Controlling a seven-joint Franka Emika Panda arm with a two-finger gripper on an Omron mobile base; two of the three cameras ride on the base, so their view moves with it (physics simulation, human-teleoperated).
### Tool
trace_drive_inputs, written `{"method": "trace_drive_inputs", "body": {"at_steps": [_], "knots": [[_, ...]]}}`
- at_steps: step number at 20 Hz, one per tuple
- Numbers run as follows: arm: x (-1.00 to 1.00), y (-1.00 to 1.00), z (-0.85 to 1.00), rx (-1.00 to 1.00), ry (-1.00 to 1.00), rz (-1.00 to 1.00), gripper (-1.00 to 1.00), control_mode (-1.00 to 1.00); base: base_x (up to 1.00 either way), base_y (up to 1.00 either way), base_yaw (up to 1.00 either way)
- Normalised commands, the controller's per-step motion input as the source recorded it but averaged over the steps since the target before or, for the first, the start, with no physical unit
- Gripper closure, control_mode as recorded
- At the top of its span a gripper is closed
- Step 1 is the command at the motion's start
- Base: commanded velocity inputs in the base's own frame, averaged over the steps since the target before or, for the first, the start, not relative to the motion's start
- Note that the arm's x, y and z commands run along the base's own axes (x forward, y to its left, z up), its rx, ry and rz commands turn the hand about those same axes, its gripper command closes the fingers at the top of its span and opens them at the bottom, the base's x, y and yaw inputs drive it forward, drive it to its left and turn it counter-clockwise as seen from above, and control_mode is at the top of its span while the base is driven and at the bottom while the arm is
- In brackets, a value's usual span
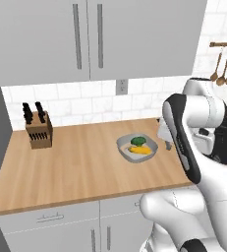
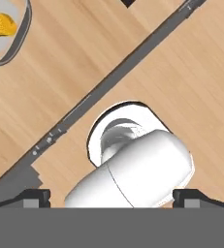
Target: Take the meat container that has the shrimp and place it on the second highest rack of the freezer. Then take the vegetable container that has the corn and broccoli and place it on the highest rack of the freezer.
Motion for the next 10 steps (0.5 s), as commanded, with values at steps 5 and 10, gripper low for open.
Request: {"method": "trace_drive_inputs", "body": {"at_steps": [5,10], "knots": [[1.00,-0.04,-0.66,0.07,0.08,0.00,-1.00,-1.00,0.00,0.00,0.00],[1.00,0.02,-0.56,0.02,0.03,-0.03,-1.00,-1.00,0.00,0.00,0.00]]}}
